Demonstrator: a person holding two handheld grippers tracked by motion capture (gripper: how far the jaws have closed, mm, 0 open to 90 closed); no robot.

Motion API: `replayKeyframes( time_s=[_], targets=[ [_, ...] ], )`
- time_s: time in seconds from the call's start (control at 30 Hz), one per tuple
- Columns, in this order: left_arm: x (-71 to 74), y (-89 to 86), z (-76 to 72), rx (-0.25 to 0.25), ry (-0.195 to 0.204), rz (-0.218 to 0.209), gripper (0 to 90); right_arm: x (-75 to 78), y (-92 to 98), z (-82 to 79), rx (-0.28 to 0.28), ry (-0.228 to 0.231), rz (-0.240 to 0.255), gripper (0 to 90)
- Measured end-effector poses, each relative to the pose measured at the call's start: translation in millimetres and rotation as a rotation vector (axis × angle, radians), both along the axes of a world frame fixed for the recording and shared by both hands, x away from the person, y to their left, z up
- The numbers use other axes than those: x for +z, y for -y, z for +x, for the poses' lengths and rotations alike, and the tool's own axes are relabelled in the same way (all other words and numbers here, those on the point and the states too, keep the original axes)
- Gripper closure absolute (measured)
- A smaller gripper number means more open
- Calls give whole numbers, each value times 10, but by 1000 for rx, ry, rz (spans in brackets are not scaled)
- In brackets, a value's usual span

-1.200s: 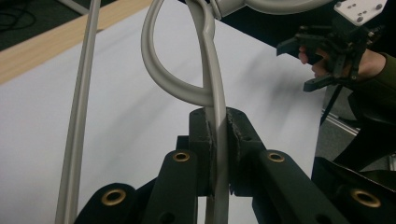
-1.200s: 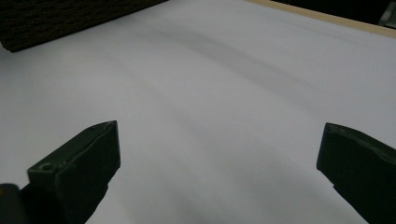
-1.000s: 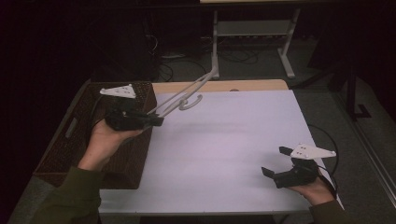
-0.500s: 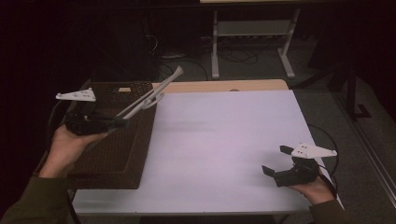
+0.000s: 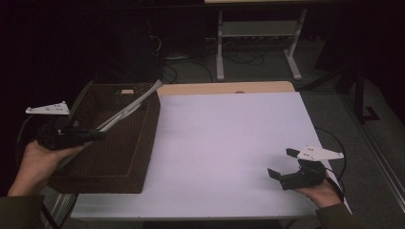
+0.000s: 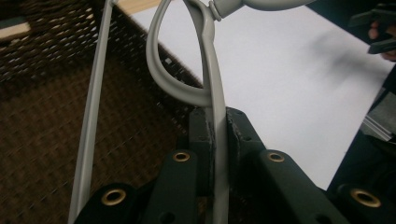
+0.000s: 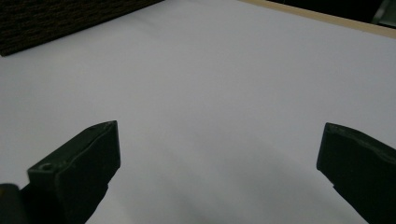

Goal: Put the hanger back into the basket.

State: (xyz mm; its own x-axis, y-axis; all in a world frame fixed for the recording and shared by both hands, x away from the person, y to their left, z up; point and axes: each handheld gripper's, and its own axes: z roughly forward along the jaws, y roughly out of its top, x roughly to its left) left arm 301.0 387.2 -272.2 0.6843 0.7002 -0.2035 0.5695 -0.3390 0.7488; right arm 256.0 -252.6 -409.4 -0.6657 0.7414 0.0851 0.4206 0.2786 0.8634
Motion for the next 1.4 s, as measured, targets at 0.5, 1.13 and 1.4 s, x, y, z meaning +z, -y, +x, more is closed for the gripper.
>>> replayKeyframes(
  time_s=[0.5,1.13,1.4],
  targets=[
    [-180,-301,66,66,-39,10,826,-7,6,14,-7,-5,1,0],
    [-473,-275,351,33,-125,53,823,-6,20,9,-13,-7,4,0],
    [-504,-321,341,61,-53,69,574,-2,23,3,-16,-9,6,0]
  ],
)
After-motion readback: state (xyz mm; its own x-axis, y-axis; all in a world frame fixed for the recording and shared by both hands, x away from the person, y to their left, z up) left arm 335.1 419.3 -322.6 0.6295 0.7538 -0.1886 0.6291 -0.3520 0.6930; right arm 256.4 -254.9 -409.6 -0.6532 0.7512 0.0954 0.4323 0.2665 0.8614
